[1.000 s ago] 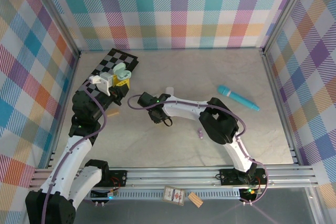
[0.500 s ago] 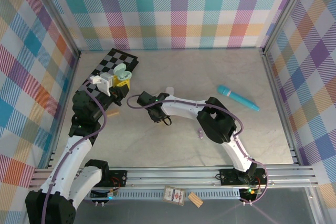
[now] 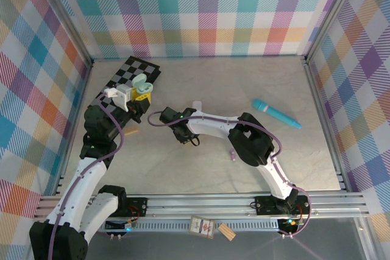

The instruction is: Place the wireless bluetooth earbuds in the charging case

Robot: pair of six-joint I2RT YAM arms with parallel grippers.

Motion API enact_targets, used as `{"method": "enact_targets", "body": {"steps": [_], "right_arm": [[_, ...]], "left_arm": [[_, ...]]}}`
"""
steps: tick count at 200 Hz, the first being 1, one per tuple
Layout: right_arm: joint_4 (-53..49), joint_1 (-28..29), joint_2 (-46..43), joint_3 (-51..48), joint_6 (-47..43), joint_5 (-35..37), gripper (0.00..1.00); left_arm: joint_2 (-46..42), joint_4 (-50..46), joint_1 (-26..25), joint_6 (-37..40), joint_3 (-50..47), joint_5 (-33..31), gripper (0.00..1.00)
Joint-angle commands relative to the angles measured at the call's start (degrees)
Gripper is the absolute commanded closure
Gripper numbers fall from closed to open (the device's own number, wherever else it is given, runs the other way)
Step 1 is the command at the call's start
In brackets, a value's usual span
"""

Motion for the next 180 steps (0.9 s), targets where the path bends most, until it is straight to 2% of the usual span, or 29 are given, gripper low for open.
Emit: {"method": "enact_targets", "body": {"steps": [1, 46, 94, 147, 180], "right_arm": [[-1.6, 0.3, 2.1, 2.1, -0.9, -0.3, 0.71], [-1.7, 0.3, 1.4, 2.2, -1.4, -0.3, 0.77], [1.7, -0.1, -7.5, -3.1, -2.5, 0.0, 0.78], [10.1, -3.7, -25.3, -15.2, -1.6, -10.7, 0.78], [15.5, -8.2, -36.8, -21.8, 1.1, -20.0, 0.78]], "left_arm": [[-0.5, 1.2, 0.7, -0.3, 2.2, 1.5, 0.68], [-0.6, 1.0, 0.8, -0.2, 2.4, 2.1, 0.68], [-0.3, 2.4, 0.7, 0.1, 2.5, 6.2, 0.68], [0.3, 5.9, 0.6, 0.5, 2.3, 11.0, 0.68], [2.1, 16.4, 0.4, -3.4, 1.1, 18.5, 0.68]]}}
